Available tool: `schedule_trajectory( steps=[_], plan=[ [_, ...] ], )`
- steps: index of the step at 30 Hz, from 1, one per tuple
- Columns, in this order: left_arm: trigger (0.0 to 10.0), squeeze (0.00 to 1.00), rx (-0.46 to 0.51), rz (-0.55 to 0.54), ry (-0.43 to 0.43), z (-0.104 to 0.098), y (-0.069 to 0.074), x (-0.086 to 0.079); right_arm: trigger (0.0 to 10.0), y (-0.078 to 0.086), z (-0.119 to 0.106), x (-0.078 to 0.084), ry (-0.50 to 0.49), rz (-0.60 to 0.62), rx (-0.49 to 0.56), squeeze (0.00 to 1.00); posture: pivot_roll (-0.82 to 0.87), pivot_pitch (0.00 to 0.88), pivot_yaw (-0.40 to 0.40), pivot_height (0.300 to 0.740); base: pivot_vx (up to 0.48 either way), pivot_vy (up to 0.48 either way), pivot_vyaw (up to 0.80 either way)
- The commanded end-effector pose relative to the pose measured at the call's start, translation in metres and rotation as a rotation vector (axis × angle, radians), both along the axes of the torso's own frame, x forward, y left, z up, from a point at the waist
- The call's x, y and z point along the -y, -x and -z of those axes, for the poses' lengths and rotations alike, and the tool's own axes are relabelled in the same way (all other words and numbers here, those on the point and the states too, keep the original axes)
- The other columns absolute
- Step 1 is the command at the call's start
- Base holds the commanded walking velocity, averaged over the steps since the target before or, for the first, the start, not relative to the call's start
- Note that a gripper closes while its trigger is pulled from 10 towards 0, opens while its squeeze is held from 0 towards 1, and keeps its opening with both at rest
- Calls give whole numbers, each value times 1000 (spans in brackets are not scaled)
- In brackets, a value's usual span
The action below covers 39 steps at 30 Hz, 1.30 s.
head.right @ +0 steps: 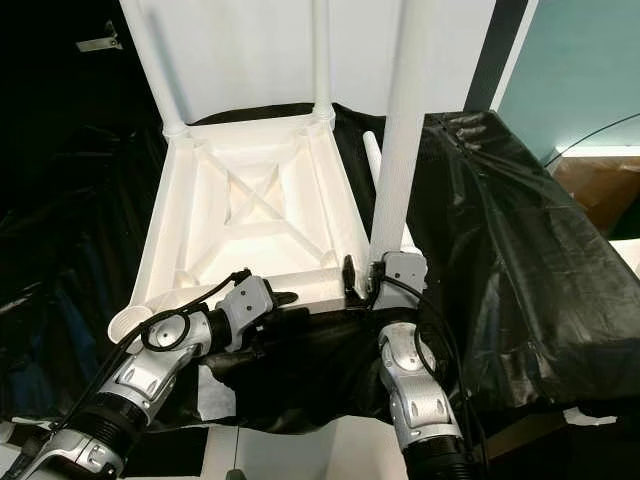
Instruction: Building children table
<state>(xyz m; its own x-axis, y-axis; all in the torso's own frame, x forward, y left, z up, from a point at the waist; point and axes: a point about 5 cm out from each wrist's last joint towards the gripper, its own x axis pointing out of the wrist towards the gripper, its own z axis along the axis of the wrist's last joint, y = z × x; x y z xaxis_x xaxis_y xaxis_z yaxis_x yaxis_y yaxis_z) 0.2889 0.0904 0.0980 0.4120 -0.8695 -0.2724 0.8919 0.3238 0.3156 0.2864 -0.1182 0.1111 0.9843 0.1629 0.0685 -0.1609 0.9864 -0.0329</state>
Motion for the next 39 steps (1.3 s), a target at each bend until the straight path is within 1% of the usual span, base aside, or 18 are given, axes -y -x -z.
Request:
schedule_trajectory(
  steps=[1,2,3,4,6,8,13,14,15,17,18,23,25,29,35,36,37,39],
  plan=[
    [10000,0,-61,46,-42,15,8,1,10000,2,-5,-6,59,-173,9,0,-29,17,14,740,0,0,0],
    [10000,0,-61,46,-42,15,8,1,10000,2,-5,-6,59,-173,9,0,-29,17,14,740,0,0,0],
    [10000,0,-59,50,-44,14,7,3,10000,3,-11,-4,107,-296,24,0,-30,16,14,740,0,0,0],
    [10000,0,-59,50,-44,14,7,3,10000,3,-11,-4,107,-296,24,0,-30,16,14,740,0,0,0],
    [10000,0,-55,53,-44,13,6,4,10000,7,-18,1,168,-466,27,0,-27,16,11,740,0,0,0],
    [10000,0,-54,51,-44,13,6,4,10000,12,-22,8,200,-557,21,0,-27,16,11,740,0,0,0],
    [10000,0,-54,48,-46,14,7,3,10000,14,-26,14,224,-607,25,0,-26,14,9,740,0,0,0],
    [10000,0,-54,46,-48,14,7,2,10000,15,-32,23,262,-636,27,0,-27,12,10,740,0,0,0],
    [10000,0,-54,46,-49,14,7,1,10000,15,-33,26,278,-644,24,0,-27,12,10,740,0,0,0],
    [10000,0,-54,46,-49,14,7,1,10000,15,-33,26,278,-644,24,0,-27,12,10,740,0,0,0],
    [10000,0,-53,46,-49,14,7,1,10000,15,-35,29,287,-654,18,0,-28,11,11,740,0,0,0],
    [10000,0,-50,48,-50,14,6,2,10000,16,-37,35,293,-667,1,0,-31,11,14,740,0,0,0],
    [10000,0,-48,51,-54,14,6,1,10000,19,-38,40,289,-672,-16,0,-36,13,16,740,0,0,0],
    [10000,0,-48,54,-58,14,6,1,10000,26,-37,44,275,-666,-35,0,-43,14,19,740,0,0,0],
    [10000,0,-48,58,-61,14,6,1,10000,29,-36,48,270,-663,-48,0,-48,15,23,740,0,0,0],
    [10000,0,-47,61,-63,15,6,1,5490,30,-36,49,271,-661,-53,0,-50,16,25,740,0,0,0],
    [10000,0,-47,63,-64,15,6,1,0,31,-36,50,272,-660,-56,0,-50,16,25,740,0,0,0],
    [10000,0,-47,63,-64,15,6,1,0,31,-36,50,272,-660,-56,0,-50,16,25,740,0,0,0]
  ],
)
